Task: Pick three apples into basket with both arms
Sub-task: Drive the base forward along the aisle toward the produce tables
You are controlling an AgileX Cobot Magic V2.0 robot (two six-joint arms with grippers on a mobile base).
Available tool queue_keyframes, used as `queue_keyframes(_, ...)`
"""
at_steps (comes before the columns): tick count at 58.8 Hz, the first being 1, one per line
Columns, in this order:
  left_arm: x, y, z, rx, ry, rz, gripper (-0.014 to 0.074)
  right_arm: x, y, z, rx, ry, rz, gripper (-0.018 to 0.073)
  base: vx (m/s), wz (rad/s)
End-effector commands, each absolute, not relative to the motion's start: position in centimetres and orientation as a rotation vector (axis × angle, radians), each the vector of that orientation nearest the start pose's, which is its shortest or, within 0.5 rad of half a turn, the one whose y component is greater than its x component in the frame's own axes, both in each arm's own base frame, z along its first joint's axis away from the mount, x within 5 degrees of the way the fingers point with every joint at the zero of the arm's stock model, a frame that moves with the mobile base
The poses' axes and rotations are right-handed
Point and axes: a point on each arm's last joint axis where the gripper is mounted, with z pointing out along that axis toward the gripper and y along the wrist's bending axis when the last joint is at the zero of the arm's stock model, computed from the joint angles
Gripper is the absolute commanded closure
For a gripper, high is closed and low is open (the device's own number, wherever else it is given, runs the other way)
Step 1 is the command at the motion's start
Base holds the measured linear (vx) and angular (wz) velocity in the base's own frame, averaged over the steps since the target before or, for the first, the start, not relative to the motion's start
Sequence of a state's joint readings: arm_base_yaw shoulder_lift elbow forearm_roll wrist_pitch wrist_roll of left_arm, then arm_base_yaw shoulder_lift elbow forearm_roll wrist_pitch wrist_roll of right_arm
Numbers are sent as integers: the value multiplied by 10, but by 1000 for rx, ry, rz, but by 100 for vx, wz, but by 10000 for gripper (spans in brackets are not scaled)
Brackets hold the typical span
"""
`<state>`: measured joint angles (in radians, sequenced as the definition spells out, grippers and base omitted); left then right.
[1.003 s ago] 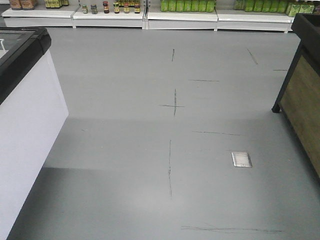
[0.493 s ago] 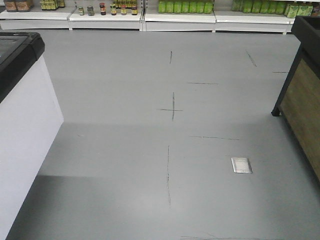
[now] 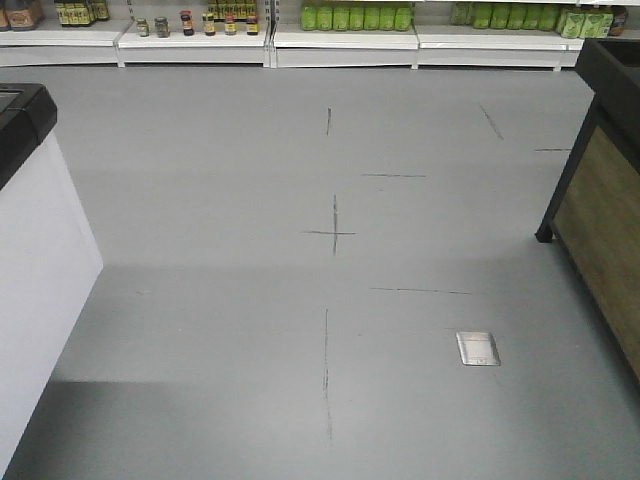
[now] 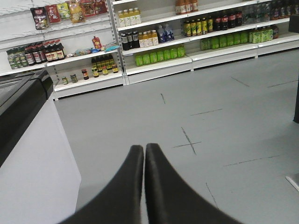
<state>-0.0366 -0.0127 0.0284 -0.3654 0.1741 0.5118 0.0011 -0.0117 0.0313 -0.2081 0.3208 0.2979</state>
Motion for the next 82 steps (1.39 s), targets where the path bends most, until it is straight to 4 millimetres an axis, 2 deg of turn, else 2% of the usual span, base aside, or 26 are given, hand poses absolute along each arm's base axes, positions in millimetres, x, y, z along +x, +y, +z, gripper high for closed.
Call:
queue_keyframes(1, 54, -6, 204, 169, 1554, 36, 594, 55, -5, 178, 112, 1749, 9, 564, 19, -9)
queue_keyframes(82, 54, -6, 204, 169, 1554, 36, 594, 55, -5, 178, 112, 1749, 9, 564, 22, -21)
